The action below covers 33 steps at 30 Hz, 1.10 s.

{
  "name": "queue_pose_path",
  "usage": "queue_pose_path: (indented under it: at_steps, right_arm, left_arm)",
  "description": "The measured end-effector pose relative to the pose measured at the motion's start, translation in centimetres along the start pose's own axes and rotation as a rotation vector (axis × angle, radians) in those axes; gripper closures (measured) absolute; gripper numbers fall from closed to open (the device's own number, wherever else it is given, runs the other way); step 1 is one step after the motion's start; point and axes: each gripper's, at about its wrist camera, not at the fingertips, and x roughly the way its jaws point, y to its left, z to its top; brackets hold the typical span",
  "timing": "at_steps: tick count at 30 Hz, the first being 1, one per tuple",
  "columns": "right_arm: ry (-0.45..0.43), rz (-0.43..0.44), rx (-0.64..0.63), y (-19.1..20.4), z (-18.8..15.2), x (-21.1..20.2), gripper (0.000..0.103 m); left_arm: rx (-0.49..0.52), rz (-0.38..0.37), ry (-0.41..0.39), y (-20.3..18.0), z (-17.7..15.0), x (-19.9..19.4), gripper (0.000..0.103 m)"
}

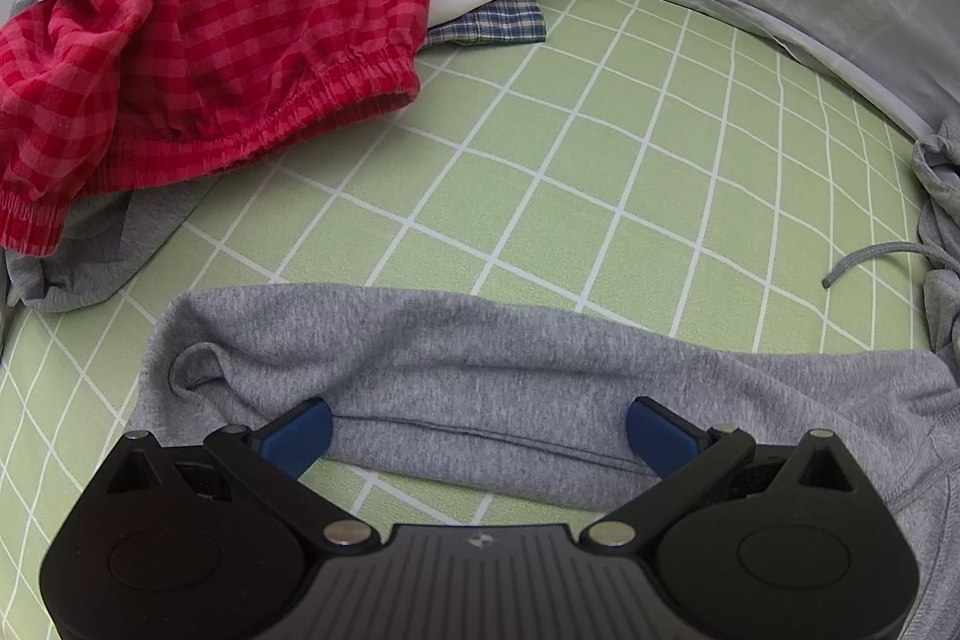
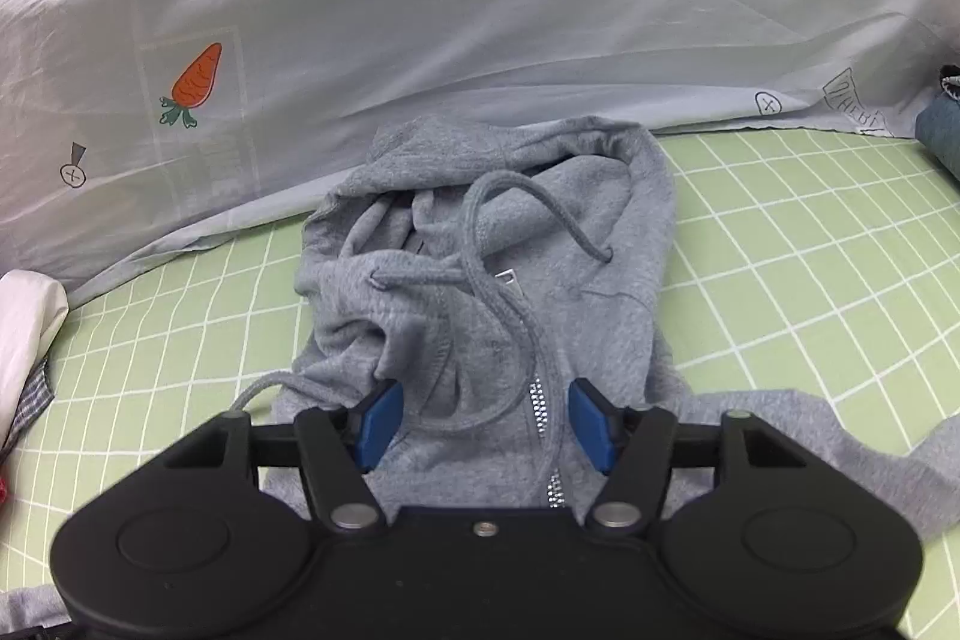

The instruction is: Fold clothes

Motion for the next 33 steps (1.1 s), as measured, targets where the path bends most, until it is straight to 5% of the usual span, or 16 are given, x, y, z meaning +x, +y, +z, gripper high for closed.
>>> queue_pose_path:
  at_steps: [1, 3, 4, 15, 16, 19, 23, 27, 33]
  right_arm:
    - [-0.002, 0.005, -0.005, -0.2, 0.0, -0.4, 0.055]
    - [-0.005, 0.014, -0.015, -0.6, -0.1, -1.1, 0.094]
    - [-0.007, 0.019, -0.019, -0.8, -0.1, -1.5, 0.099]
    - [-0.047, -0.011, -0.136, -3.4, 0.8, -6.2, 0.097]
    - [-0.038, -0.011, -0.142, -3.7, 0.8, -6.2, 0.093]
    - [0.013, -0.005, -0.093, -3.5, 0.4, -4.6, 0.053]
    - [0.002, -0.054, -0.097, -1.4, -0.4, -3.6, 0.011]
    - [-0.113, -0.069, -0.169, 0.8, -1.6, -4.2, 0.0]
    - [-0.051, -0.187, -0.135, 1.4, -2.2, -2.4, 0.002]
  left_arm:
    - [0.001, -0.001, 0.0, 0.0, 0.0, 0.0, 0.0]
    - [0.002, -0.002, -0.004, 0.0, 0.0, 0.0, 0.0]
    - [0.003, -0.002, -0.005, 0.0, -0.1, 0.1, 0.0]
    - [0.011, -0.009, -0.002, 0.1, 0.2, 0.3, 0.0]
    - [0.009, -0.008, -0.003, 0.0, 0.2, 0.3, 0.0]
    - [0.009, -0.007, -0.004, 0.0, 0.2, 0.3, 0.0]
    - [0.013, -0.01, 0.0, 0.1, 0.2, 0.3, 0.0]
    - [0.014, -0.012, -0.002, 0.2, 0.2, 0.4, 0.0]
    - [0.016, -0.013, -0.012, 0.3, 0.1, 0.3, 0.0]
